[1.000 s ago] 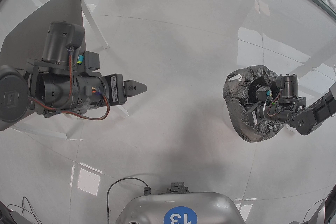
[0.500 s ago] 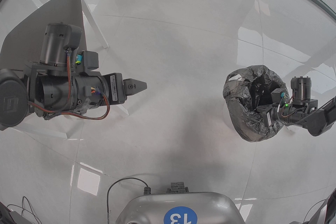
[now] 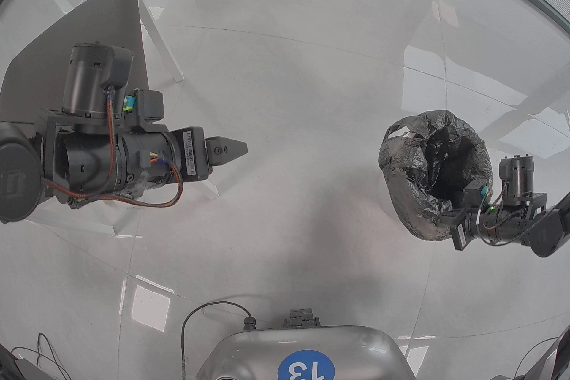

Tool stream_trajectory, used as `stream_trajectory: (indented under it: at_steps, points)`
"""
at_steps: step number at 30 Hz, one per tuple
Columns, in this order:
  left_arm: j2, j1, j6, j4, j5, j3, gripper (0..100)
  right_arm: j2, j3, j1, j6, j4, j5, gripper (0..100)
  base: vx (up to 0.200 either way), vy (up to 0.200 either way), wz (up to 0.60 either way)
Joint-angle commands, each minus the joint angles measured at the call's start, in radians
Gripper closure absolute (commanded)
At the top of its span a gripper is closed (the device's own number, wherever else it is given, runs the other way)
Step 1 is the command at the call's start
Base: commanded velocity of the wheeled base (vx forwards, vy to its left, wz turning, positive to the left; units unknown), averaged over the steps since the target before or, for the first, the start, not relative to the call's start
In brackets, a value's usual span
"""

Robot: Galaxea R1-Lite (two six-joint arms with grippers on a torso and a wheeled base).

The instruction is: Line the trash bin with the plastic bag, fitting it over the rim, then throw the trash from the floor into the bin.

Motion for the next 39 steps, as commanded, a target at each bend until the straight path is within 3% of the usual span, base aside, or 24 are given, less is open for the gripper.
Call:
stream_trajectory:
  at_steps: [1, 10, 18, 23, 32, 39]
  points:
    - [-0.003, -0.002, -0.002, -0.001, -0.001, 0.002, 0, -0.076, 0.113, 0.058, -0.001, -0.001, 0.003, 100, 0.0, 0.0, 0.0]
    - [-0.01, -0.002, 0.0, -0.001, -0.001, 0.009, 0, -0.097, 0.14, 0.068, 0.005, -0.021, 0.003, 100, 0.0, 0.0, 0.0]
    - [-0.021, 0.0, -0.002, -0.001, 0.001, 0.016, 0, -0.088, -0.025, -0.04, 0.005, -0.023, 0.003, 100, 0.0, 0.0, 0.0]
    - [-0.03, 0.0, 0.0, -0.001, 0.001, 0.022, 0, -0.007, -0.053, -0.06, -0.002, -0.027, 0.003, 100, 0.0, 0.0, 0.0]
    - [-0.041, 0.003, 0.001, -0.001, 0.001, 0.037, 0, 0.162, -0.121, -0.054, -0.039, -0.038, 0.006, 100, 0.0, 0.0, 0.0]
    - [-0.056, 0.015, 0.001, -0.001, 0.001, 0.056, 0, 0.177, -0.116, 0.022, -0.038, -0.043, 0.025, 100, 0.0, 0.0, 0.0]
